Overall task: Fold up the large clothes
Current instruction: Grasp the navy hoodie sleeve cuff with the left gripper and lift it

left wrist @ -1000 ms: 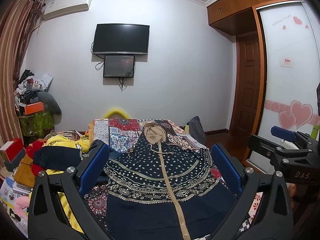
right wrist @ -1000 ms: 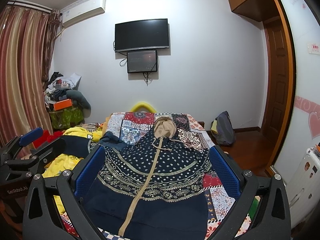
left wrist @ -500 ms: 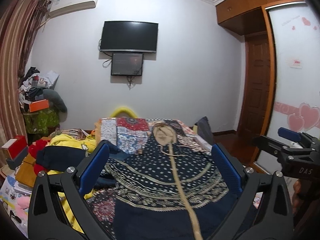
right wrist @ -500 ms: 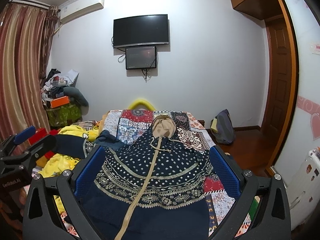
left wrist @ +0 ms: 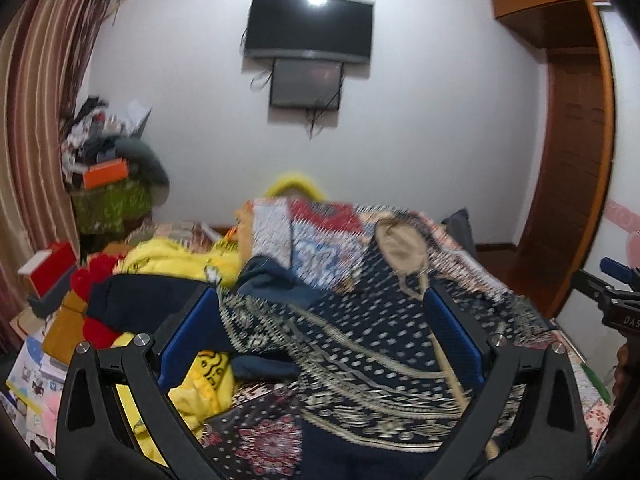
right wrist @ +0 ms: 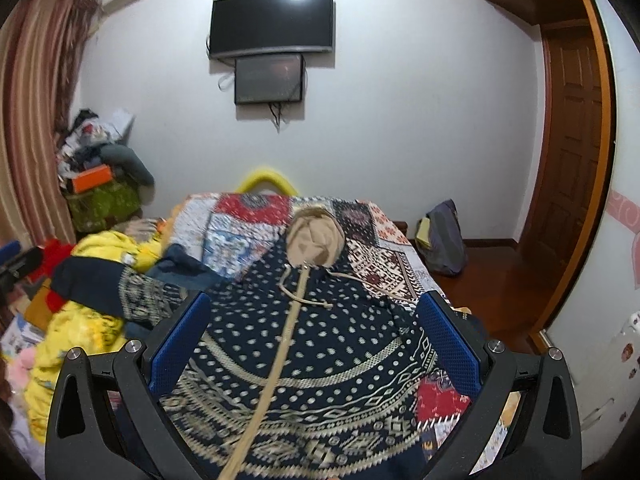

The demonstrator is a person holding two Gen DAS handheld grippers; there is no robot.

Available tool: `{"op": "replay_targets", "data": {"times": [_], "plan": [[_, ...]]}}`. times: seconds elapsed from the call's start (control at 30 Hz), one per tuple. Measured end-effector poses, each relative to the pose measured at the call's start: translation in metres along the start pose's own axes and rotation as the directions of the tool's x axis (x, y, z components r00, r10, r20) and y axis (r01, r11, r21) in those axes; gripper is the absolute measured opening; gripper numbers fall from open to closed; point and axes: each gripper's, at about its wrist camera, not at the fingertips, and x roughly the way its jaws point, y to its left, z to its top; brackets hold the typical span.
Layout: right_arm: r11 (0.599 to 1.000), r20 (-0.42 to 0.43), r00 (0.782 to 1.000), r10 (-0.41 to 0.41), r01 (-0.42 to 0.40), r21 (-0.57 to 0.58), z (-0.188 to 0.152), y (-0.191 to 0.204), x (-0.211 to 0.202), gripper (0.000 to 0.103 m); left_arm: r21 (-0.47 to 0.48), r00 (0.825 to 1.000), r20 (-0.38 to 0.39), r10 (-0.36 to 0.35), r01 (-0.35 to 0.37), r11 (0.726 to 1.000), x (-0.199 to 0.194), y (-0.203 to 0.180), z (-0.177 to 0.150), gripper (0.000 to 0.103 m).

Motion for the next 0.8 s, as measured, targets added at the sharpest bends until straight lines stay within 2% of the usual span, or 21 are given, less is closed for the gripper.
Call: {"op": "replay_targets", "data": {"times": [0.17,0.3,0.4,0.47,0.53,0.6,0.63,0.7,0.8], "plan": [[0.999,-0.128,0.991,-0.032,0.032,-0.006,-0.014,-0.008,0.059,0.103,-0.128,0.986,-0.164,-0.016,-0.005,0.992,0.061,0.062,-0.015,0.103],[0.999,-0.240,0.970,-0.034,0.036,0.004,-0.032,-0.011,0.100,0.103,-0.243,0.958,-0.286,-0.029,-0.043,0.969,0.103,0.114,-0.045,0.103],[0.999,-0.317,0.948,-0.039,0.042,0.004,-0.046,-0.015,0.125,0.102,-0.272,0.937,-0.349,-0.001,-0.100,0.957,0.125,0.144,-0.065,0.103],[0.999,-0.363,0.932,-0.027,0.035,0.015,-0.054,-0.017,0.138,0.102,-0.279,0.928,-0.372,0.012,-0.124,0.952,0.136,0.160,-0.075,0.102],[0.999,-0.395,0.919,-0.013,0.024,0.024,-0.059,-0.019,0.147,0.102,-0.308,0.922,-0.387,-0.009,-0.120,0.944,0.147,0.178,-0.083,0.101],[0.999,-0.405,0.914,-0.001,0.016,0.033,-0.060,-0.018,0.154,0.102,-0.344,0.914,-0.404,-0.032,-0.119,0.931,0.160,0.195,-0.089,0.095],[0.999,-0.410,0.912,0.005,0.011,0.036,-0.060,-0.018,0.156,0.102,-0.374,0.909,-0.415,-0.049,-0.121,0.920,0.167,0.205,-0.093,0.090],[0.999,-0.415,0.910,0.014,0.003,0.040,-0.060,-0.018,0.158,0.102,-0.432,0.899,-0.430,-0.085,-0.123,0.893,0.177,0.222,-0.098,0.086],[0.999,-0.415,0.910,0.016,0.001,0.042,-0.060,-0.017,0.165,0.102,-0.488,0.898,-0.425,-0.111,-0.124,0.864,0.191,0.241,-0.104,0.078]]}}
